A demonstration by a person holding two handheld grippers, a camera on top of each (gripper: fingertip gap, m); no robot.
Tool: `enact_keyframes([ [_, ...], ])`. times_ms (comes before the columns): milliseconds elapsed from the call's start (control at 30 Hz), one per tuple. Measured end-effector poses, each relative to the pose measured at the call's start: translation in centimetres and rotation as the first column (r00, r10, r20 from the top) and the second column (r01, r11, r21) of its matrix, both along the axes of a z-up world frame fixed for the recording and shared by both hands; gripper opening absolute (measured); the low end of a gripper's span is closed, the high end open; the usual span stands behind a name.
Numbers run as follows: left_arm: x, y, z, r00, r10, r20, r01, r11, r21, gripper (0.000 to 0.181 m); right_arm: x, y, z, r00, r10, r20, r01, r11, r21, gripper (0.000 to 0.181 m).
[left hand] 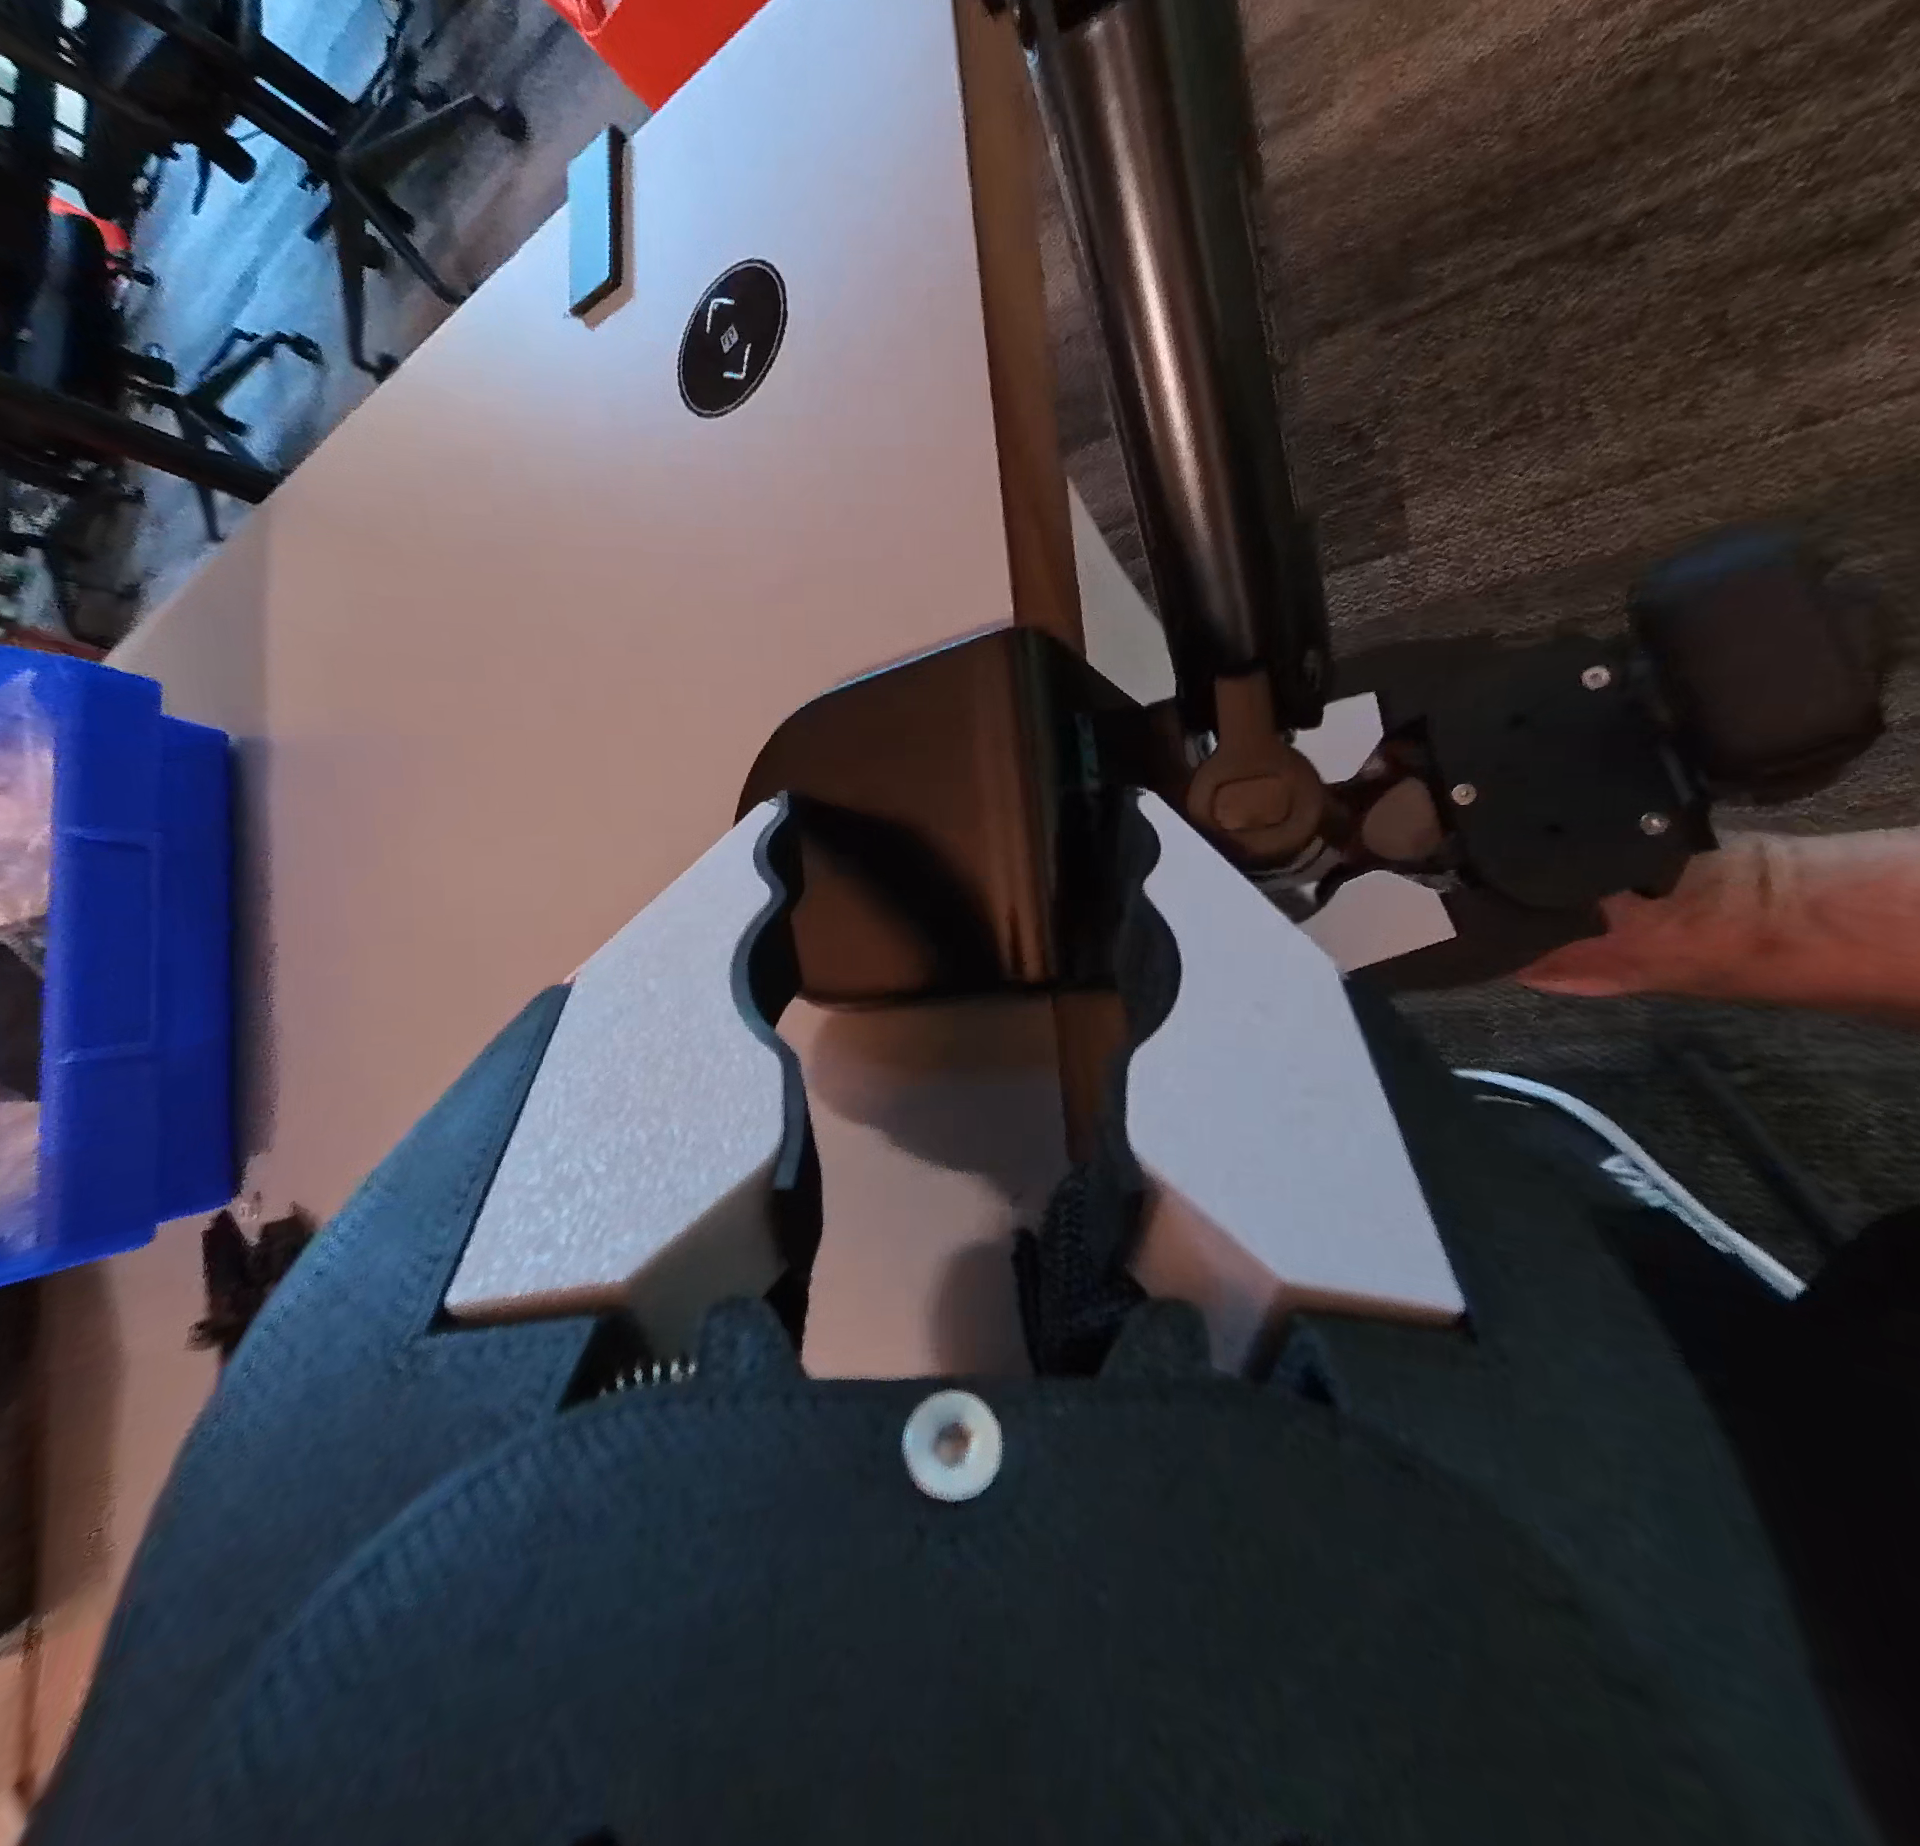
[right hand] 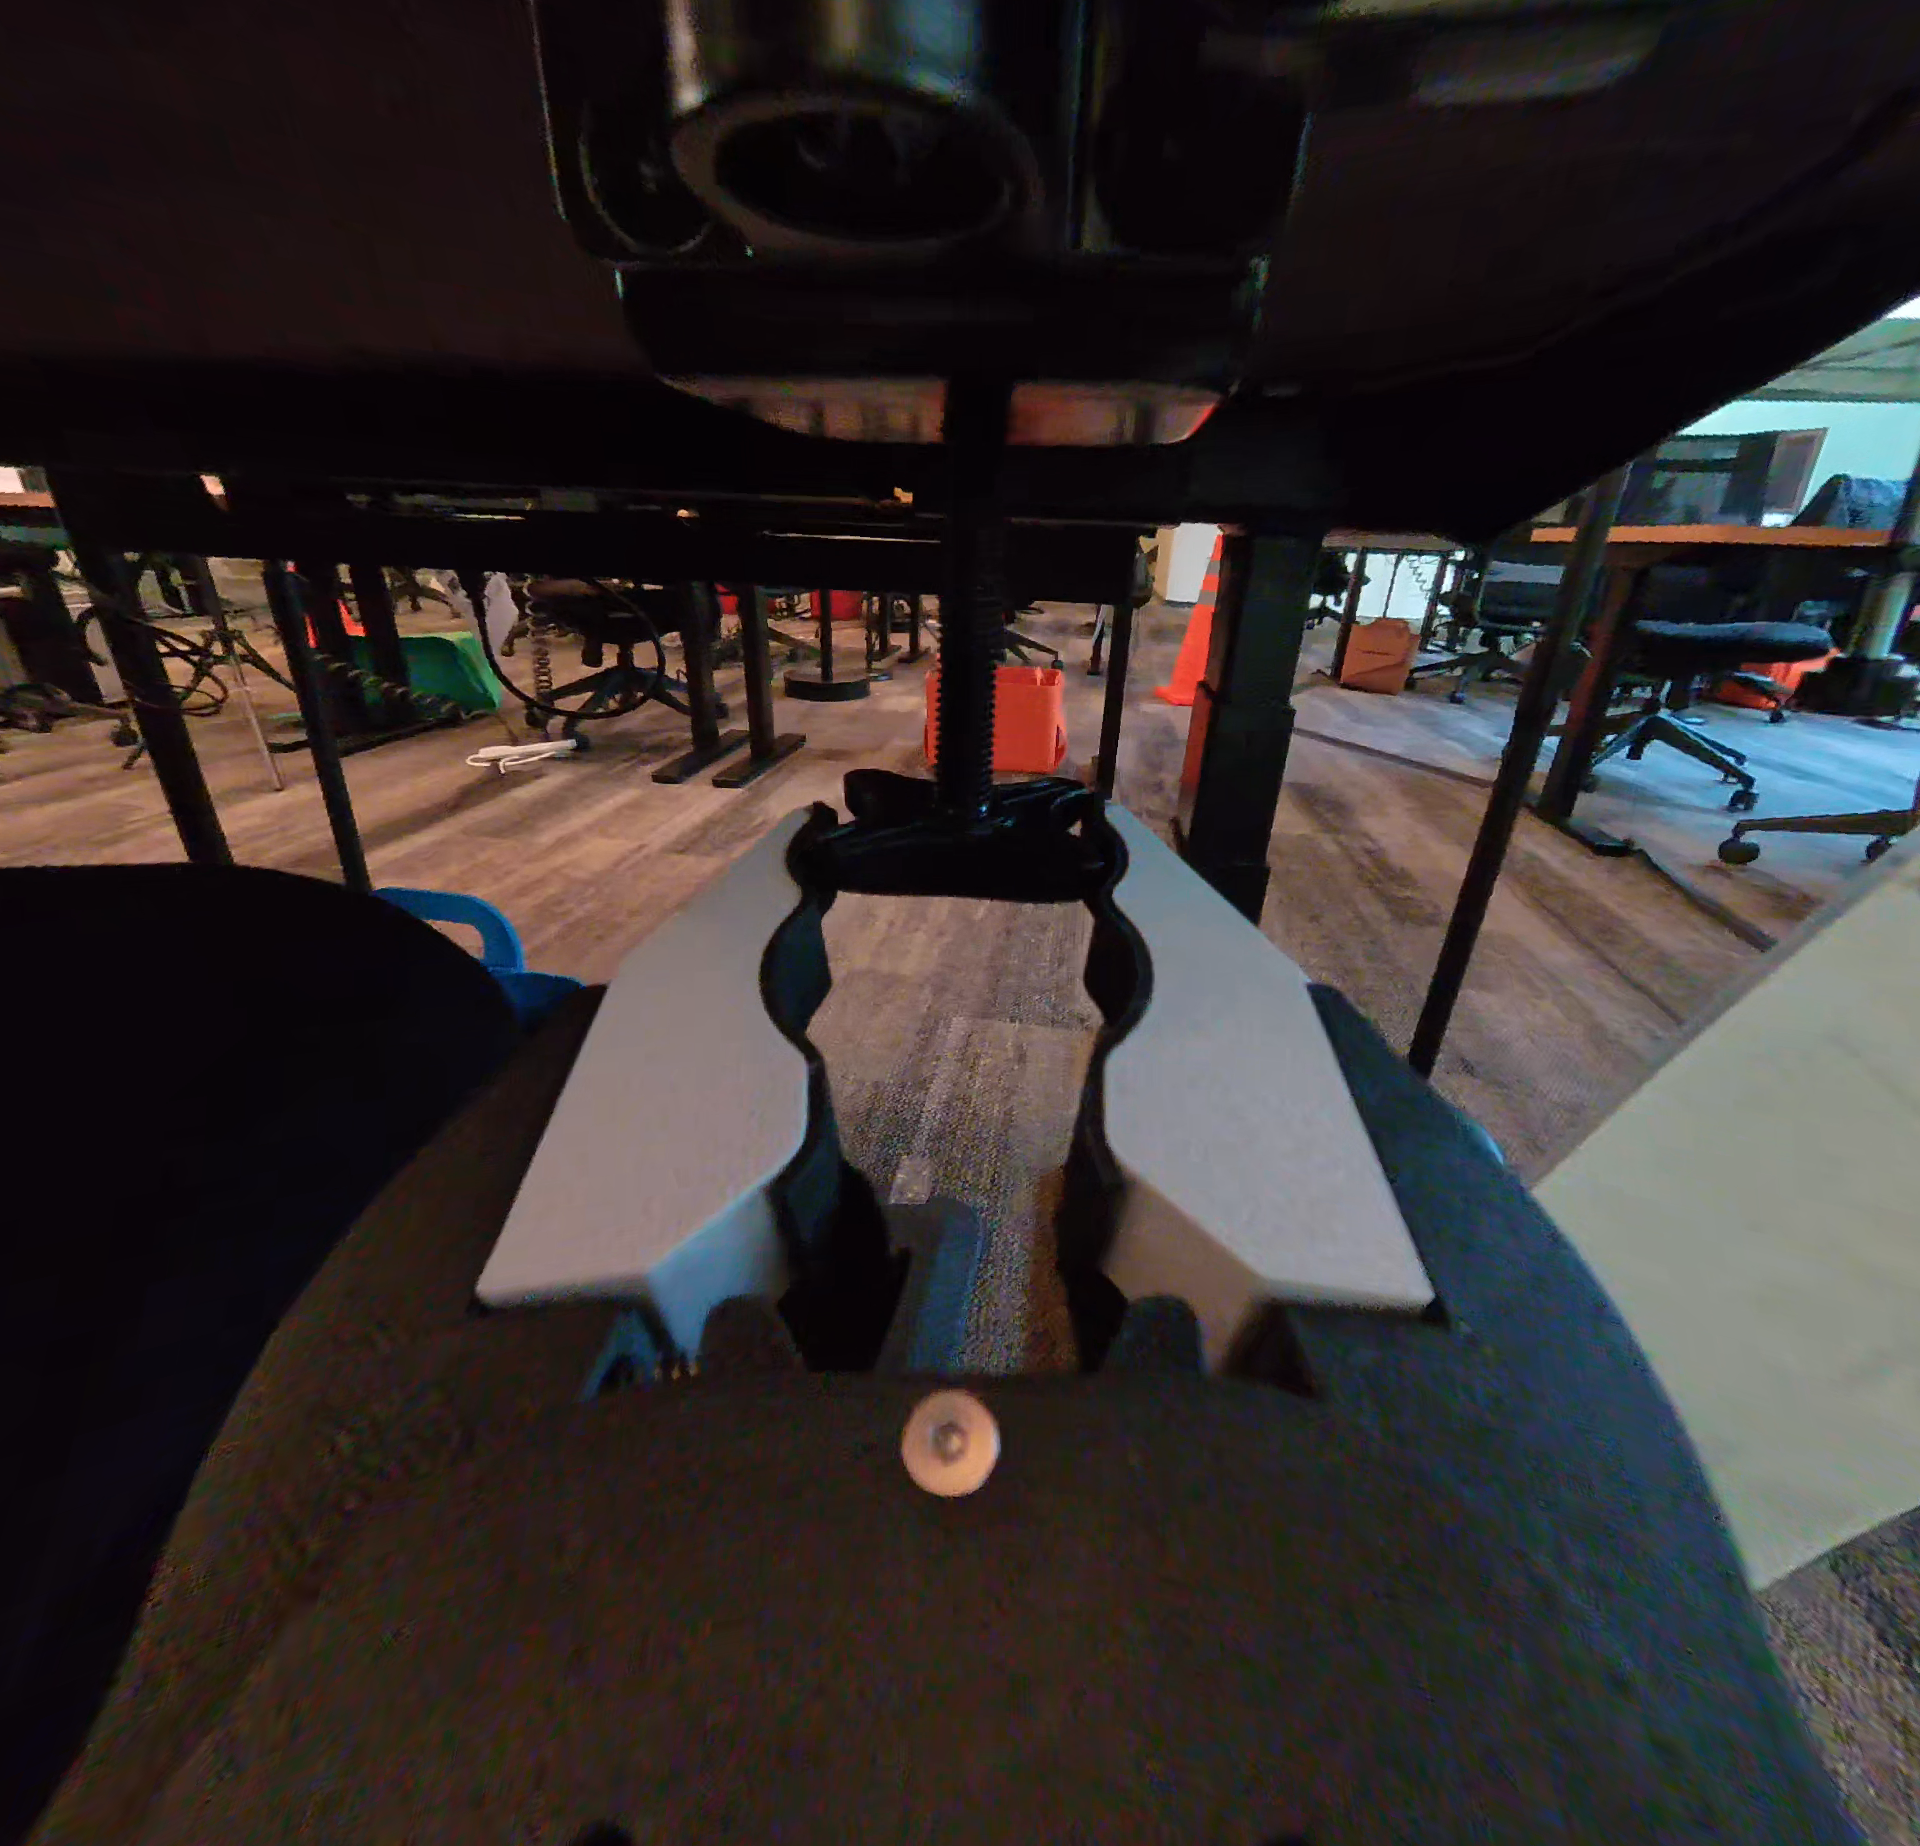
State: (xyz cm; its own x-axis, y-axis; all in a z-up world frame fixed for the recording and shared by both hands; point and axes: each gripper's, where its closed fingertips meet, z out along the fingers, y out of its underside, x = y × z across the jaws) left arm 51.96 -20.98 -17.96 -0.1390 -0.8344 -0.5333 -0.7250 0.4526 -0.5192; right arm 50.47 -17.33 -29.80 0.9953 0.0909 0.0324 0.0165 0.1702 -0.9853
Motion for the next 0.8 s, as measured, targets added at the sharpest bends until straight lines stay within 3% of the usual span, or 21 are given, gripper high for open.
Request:
enact_keyframes([
  [267,0.1,0.3,-0.2,1.0,0.011,-0.009,-0.011,1.0,0.021,0.065,-0.1,0.2,0.0,0.997,0.057,0.043,-0.057,0.998,-0.016,0.048],
  [433,0.1,0.3,-0.2,1.0,0.009,-0.007,-0.009,1.0,0.012,0.065,-0.5,0.1,0.0,0.971,0.186,-0.152,-0.185,0.983,0.021,0.049],
  [500,0.1,0.3,-0.2,1.0,0.01,-0.007,-0.01,1.0,0.012,0.066,-1.0,-0.1,0.2,0.887,0.35,-0.302,-0.339,0.937,0.087,0.048],
  [533,0.1,0.3,-0.2,1.0,0.01,-0.006,-0.01,1.0,0.012,0.065,-1.2,-0.3,0.5,0.792,0.468,-0.391,-0.448,0.882,0.148,0.047],
  [567,0.1,0.3,-0.2,1.0,0.01,-0.006,-0.01,1.0,0.011,0.065,-1.4,-0.4,0.5,0.719,0.549,-0.425,-0.522,0.831,0.191,0.047],
  [633,0.1,0.3,-0.2,1.0,0.01,-0.006,-0.01,1.0,0.013,0.065,-2.1,-0.7,0.2,0.633,0.627,-0.455,-0.637,0.755,0.155,0.045],
  [733,0.1,0.3,-0.2,1.0,0.01,-0.004,-0.01,1.0,0.01,0.065,-1.7,-0.7,-0.1,0.727,0.554,-0.406,-0.58,0.812,0.069,0.044],
  [800,0.1,0.2,-0.2,1.0,0.008,-0.005,-0.008,1.0,0.006,0.065,-0.1,-1.0,0.1,0.812,0.428,-0.397,-0.443,0.895,0.059,0.053],
])
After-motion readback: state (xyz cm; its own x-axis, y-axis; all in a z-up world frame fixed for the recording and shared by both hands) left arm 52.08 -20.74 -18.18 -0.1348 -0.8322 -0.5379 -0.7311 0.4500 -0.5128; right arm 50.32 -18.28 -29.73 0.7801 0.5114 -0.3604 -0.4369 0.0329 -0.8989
